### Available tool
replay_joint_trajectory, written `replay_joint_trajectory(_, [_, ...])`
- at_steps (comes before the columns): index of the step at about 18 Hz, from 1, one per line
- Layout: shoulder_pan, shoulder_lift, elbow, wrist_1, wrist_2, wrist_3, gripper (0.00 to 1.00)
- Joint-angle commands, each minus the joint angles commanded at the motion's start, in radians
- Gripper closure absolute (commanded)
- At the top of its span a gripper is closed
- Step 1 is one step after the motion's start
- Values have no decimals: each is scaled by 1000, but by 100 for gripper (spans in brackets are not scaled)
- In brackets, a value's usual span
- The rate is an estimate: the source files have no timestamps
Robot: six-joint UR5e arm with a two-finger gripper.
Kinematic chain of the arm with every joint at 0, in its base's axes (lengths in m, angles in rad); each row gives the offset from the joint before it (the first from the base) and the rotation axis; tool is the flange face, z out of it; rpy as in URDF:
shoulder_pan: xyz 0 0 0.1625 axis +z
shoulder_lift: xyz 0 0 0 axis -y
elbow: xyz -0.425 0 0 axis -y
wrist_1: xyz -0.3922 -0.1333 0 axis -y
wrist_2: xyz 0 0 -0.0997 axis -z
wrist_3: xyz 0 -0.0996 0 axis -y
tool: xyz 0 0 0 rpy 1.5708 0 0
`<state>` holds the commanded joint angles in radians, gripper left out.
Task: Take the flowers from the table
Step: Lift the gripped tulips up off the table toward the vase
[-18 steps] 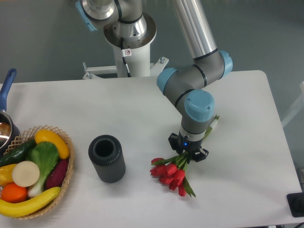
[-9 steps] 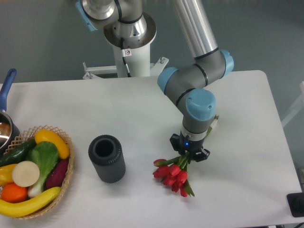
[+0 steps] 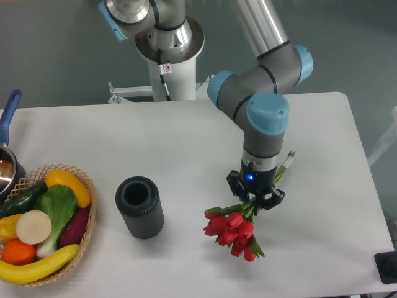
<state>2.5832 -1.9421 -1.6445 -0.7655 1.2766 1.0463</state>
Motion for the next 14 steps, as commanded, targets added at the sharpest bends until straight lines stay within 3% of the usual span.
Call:
replay_joint_trajectory(4, [0, 63, 23, 2, -138, -87, 67])
replay_joint_trajectory(10, [6, 163, 25, 5, -472, -192, 67])
replay_joint_trajectory(14, [34, 189, 15, 5, -565, -213, 67])
